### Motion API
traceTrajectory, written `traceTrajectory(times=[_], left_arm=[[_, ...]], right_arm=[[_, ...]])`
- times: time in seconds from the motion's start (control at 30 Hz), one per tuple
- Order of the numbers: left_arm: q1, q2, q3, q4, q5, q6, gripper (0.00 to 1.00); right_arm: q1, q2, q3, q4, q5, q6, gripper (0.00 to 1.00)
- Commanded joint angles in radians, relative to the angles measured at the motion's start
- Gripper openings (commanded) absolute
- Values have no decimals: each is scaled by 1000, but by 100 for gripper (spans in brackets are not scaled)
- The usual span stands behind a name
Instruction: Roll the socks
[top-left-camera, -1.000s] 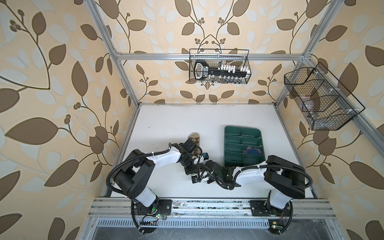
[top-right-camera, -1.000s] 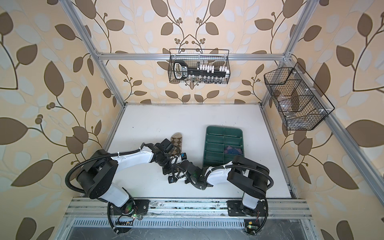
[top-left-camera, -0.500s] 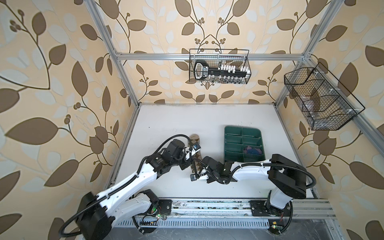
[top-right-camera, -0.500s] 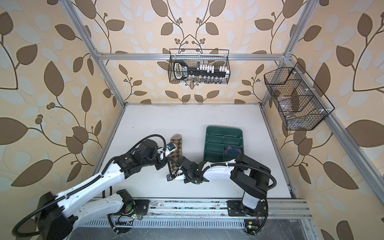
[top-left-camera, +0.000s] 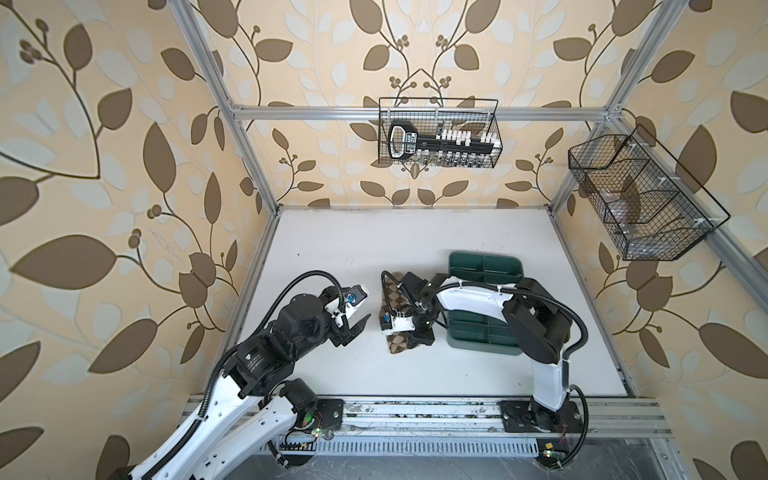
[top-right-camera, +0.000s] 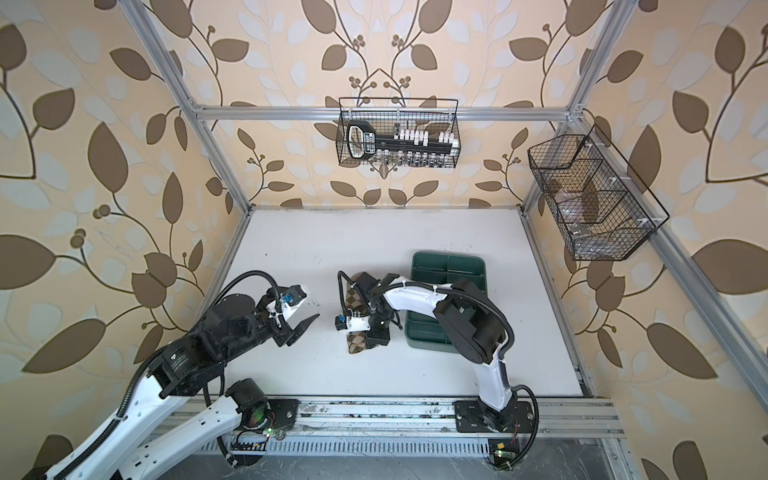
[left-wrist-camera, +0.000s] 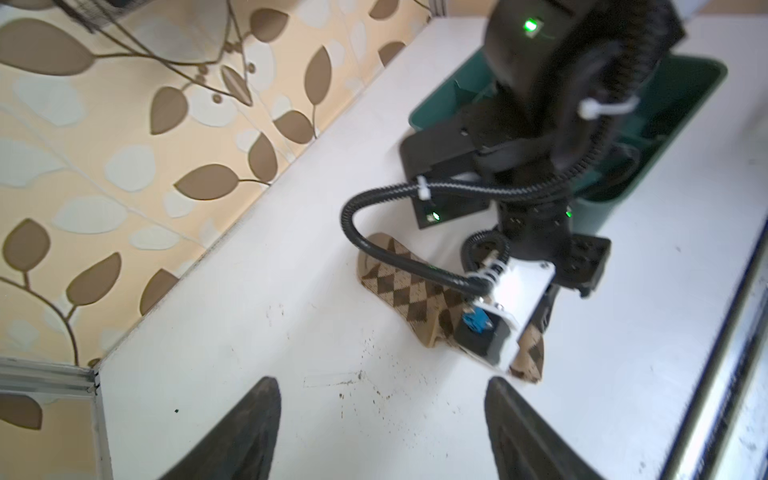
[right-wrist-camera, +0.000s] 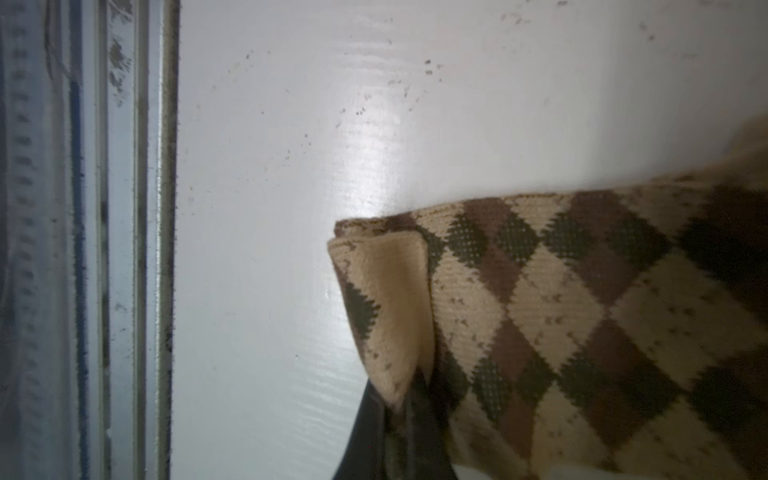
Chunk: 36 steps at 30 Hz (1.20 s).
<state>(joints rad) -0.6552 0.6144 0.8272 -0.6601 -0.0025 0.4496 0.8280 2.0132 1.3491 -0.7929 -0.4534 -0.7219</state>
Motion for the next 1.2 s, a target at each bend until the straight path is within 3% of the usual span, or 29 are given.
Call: traceTrajectory(times=[0.0, 0.07, 0.23, 0.33, 0.57, 0.67, 0.77, 0.87, 0.9, 1.07, 1.17], left_arm=[[-20, 101, 31, -151, 75, 114, 75], [-78, 143, -7, -100, 29, 128, 74], [-341, 279, -160, 127, -229, 159, 75], [-408, 417, -206, 253, -288, 96, 72], [-442, 654, -208, 411, -317, 7, 64], [-442, 727, -206, 449, -304, 1, 56], [-442, 806, -183, 446, -315, -8, 40], [-440, 871, -166, 436, -347, -23, 7], [-440, 876, -166, 433, -345, -23, 0], [-439, 854, -182, 388, -272, -7, 0], [-420, 832, -195, 361, -192, 19, 0]], right_arm=[[-21, 100, 61, -168, -102, -10, 0], [-28, 139, 114, -198, -99, -17, 0], [-44, 193, 184, -209, -96, 11, 0], [-46, 196, 189, -201, -100, 19, 0], [-52, 182, 175, -182, -100, 27, 0], [-52, 175, 166, -172, -105, 31, 0], [-52, 157, 148, -157, -107, 34, 0], [-59, 111, 106, -107, -85, 59, 0], [-65, 77, 78, -71, -69, 73, 0], [-135, -196, -140, 201, -3, 210, 23], [-222, -393, -267, 343, -2, 312, 26]])
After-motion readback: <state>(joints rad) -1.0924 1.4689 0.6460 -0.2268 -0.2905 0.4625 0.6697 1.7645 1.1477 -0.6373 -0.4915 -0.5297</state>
